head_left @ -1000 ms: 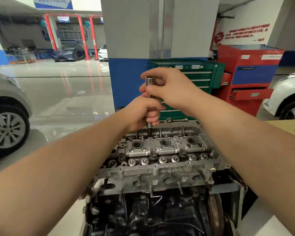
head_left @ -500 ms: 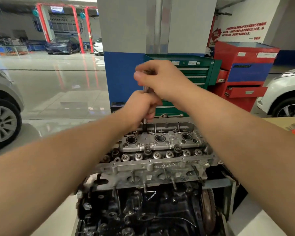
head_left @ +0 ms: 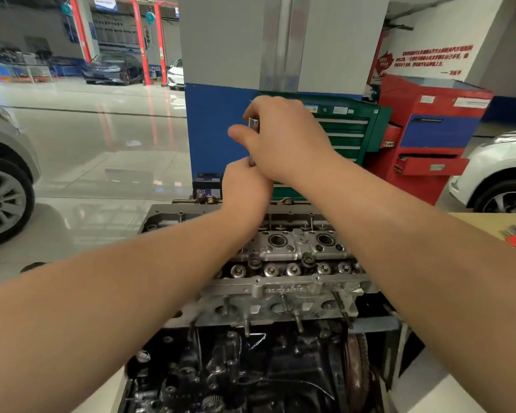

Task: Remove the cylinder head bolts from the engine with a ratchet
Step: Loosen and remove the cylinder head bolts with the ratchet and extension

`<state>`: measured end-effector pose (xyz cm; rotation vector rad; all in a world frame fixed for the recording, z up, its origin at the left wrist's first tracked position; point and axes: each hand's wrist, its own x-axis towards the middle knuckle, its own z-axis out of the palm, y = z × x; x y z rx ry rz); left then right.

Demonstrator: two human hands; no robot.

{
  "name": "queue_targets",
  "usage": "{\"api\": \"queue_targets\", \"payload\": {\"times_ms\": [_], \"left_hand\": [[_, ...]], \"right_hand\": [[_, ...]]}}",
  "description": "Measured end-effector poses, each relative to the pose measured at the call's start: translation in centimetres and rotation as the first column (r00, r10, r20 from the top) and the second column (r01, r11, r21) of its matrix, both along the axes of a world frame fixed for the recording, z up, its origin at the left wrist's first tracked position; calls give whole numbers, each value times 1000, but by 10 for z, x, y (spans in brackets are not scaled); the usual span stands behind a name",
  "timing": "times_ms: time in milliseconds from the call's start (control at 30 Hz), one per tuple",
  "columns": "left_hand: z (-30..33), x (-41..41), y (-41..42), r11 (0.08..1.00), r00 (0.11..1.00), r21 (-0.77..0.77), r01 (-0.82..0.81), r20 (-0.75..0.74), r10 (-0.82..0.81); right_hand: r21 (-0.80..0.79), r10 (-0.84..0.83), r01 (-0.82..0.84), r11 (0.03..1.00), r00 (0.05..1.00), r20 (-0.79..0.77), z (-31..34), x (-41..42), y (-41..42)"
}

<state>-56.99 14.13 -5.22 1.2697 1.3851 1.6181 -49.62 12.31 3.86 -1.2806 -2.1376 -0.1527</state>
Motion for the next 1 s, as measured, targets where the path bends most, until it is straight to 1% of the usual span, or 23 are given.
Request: {"api": "queue_targets", "payload": {"times_ms": [33,67,100,133,167,200,233,267,300,333,367,433,467,533,600,667,733,767,800,833,900,933,1000], "left_hand": [[4,-10,3,991,991,-38,131,-28,-132],[9,-20,7,939,943,-91,330,-8,-332],[14,-29,7,843,853,-137,520,50,-519],[16,-36,9,755,772,-164,635,102,-627],[16,-38,8,736,753,-163,657,109,-648],[14,-37,9,776,789,-141,615,96,-607],[11,-32,5,862,867,-100,497,57,-494],[6,-27,1,944,945,-47,326,37,-324],[2,-20,-3,990,989,5,138,49,-138],[-2,-14,-6,999,995,43,1,103,-6],[-5,-8,-8,997,987,64,-37,157,26],[-5,4,-12,998,977,52,21,210,-31],[-1,9,-14,999,983,31,17,185,-22],[5,13,-14,1000,991,21,-23,130,20],[11,6,-10,999,992,7,32,119,-33],[17,-10,-1,957,952,-48,288,120,-280],[20,-27,3,834,842,-119,538,106,-529],[19,-30,3,816,825,-123,565,94,-557],[18,-30,3,840,847,-106,532,97,-523],[15,-25,0,896,898,-76,437,88,-430],[8,-8,-7,988,987,-4,152,54,-152],[4,1,-10,999,996,25,40,77,-42],[0,12,-11,997,979,44,-61,195,51]], "right_hand": [[-53,63,-64,997,998,-13,3,5,1],[-124,144,-151,981,988,-62,7,9,1],[-192,220,-237,952,970,-106,10,14,-1],[-223,269,-284,932,958,-98,15,18,0],[-213,270,-269,939,963,-26,20,21,3],[-178,235,-218,960,969,82,25,22,6],[-129,182,-160,979,965,189,29,22,9],[-84,128,-109,990,954,271,33,20,11],[-48,77,-65,997,940,331,35,17,13],[-9,26,-25,1000,928,371,35,13,15],[52,-38,19,998,915,401,35,10,17],[176,-151,76,981,873,464,37,4,16],[219,-161,55,974,847,506,40,4,15],[235,-96,-55,970,805,585,46,8,17],[152,45,-177,972,782,621,46,16,19],[89,120,-221,971,778,616,41,17,20],[126,61,-182,975,768,637,38,10,24],[152,3,-141,978,742,671,37,5,28],[168,-55,-94,981,701,711,37,-2,29],[177,-104,-44,983,660,744,37,-10,27],[196,-166,18,980,608,776,36,-21,23],[212,-187,32,977,615,766,35,-24,23],[198,-191,78,977,735,650,33,-25,24]]}}
